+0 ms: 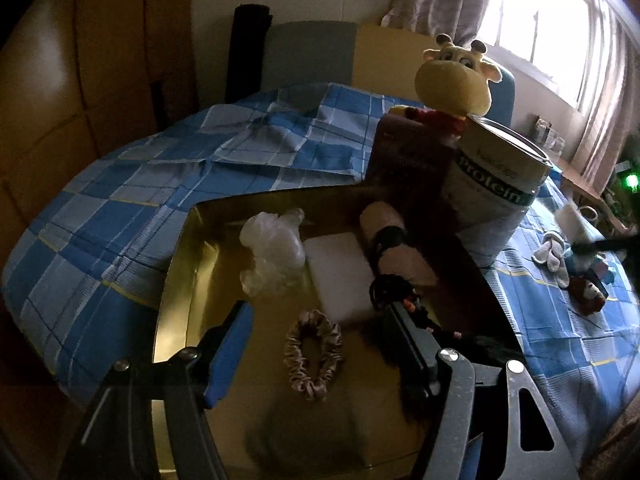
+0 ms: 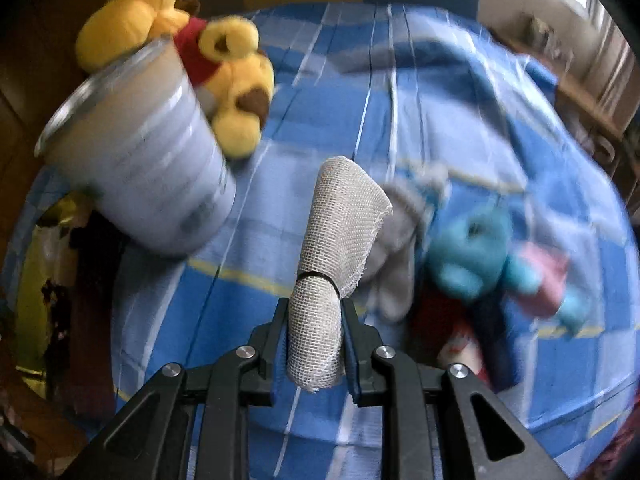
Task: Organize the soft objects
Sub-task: 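Carry the white mesh tube onto the gold tray and open the right tool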
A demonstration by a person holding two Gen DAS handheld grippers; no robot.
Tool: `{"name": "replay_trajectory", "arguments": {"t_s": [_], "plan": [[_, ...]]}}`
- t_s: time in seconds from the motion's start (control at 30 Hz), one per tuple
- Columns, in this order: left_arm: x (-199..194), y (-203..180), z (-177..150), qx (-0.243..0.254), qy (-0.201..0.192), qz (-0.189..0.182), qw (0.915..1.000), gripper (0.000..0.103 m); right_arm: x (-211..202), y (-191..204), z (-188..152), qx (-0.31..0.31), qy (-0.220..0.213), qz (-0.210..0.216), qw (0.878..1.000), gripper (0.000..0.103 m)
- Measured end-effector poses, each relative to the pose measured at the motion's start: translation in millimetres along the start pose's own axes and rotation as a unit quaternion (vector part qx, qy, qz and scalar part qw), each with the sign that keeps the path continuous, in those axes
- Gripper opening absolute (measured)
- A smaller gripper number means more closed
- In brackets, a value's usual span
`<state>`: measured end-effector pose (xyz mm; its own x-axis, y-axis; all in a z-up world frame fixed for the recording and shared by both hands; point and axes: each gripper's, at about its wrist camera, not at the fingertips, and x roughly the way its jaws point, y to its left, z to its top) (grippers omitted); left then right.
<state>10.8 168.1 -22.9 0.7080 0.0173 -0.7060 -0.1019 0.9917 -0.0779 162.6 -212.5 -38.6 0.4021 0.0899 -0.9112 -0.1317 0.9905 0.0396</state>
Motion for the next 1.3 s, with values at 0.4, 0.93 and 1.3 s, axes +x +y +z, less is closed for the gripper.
{"name": "replay_trajectory", "arguments": {"t_s": [0.4, 0.93, 1.3], "plan": [[5.7, 10.3, -7.0, -0.014, 0.01, -0.024, 0.9996, 0.069, -70.8, 7.6, 195.8, 0.01, -0.1, -0.174, 0.979, 0.022], [2.6, 36.6, -5.1, -0.045, 0.006, 0.012, 0.9989, 0.069, -111.4, 259.9, 247.3, -0.253, -0.203, 0.024, 0.946, 0.022], [-18.8, 79.6, -5.9, -0.09, -0.016, 0.086, 0.9921, 0.074, -32.6, 337.5, 56.0, -0.34, -0.009, 0.212, 0.916, 0.022]]}}
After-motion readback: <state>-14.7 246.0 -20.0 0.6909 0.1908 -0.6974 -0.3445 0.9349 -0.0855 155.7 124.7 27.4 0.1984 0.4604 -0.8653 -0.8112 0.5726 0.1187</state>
